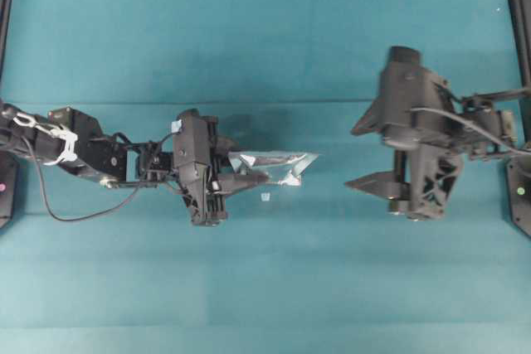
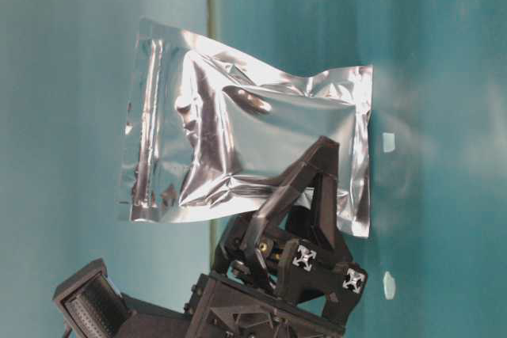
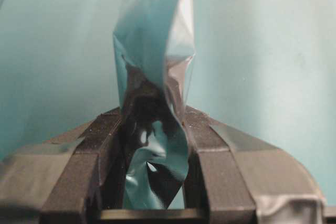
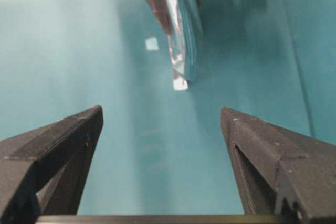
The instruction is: Hand over the silver zip bag and make it stand upright.
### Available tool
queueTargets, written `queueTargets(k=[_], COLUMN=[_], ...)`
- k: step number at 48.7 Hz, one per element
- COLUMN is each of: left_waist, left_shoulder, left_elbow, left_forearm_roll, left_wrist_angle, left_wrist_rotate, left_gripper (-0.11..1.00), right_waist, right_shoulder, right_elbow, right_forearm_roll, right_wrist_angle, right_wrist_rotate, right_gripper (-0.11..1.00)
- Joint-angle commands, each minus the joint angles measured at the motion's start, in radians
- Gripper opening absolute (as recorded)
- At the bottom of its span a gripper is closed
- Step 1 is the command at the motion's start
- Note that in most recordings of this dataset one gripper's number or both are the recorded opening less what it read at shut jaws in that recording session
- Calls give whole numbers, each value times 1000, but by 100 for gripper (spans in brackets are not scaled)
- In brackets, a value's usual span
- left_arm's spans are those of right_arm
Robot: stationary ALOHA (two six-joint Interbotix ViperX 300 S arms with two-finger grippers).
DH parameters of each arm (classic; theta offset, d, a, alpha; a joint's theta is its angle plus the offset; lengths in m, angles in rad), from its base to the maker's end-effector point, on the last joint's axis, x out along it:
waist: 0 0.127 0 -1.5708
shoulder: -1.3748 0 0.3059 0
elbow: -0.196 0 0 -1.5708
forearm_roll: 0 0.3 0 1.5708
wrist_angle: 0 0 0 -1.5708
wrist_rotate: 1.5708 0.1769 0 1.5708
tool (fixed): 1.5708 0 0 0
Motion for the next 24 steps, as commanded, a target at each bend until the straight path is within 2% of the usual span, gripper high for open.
queueTargets(k=[1, 24], left_waist=[-11, -15], left_shoulder=[-8, -11], left_elbow=[-2, -5], left_forearm_roll=[3, 3], left_wrist_angle=[-3, 0], left_wrist_rotate=[-2, -2], left_gripper=[29, 27], right_waist=[-3, -3], right_shoulder=[-44, -173], right_elbow=[9, 103], right_forearm_roll=[-2, 0], right_wrist_angle=[-25, -37], right_wrist_rotate=[14, 15], right_gripper=[90, 90])
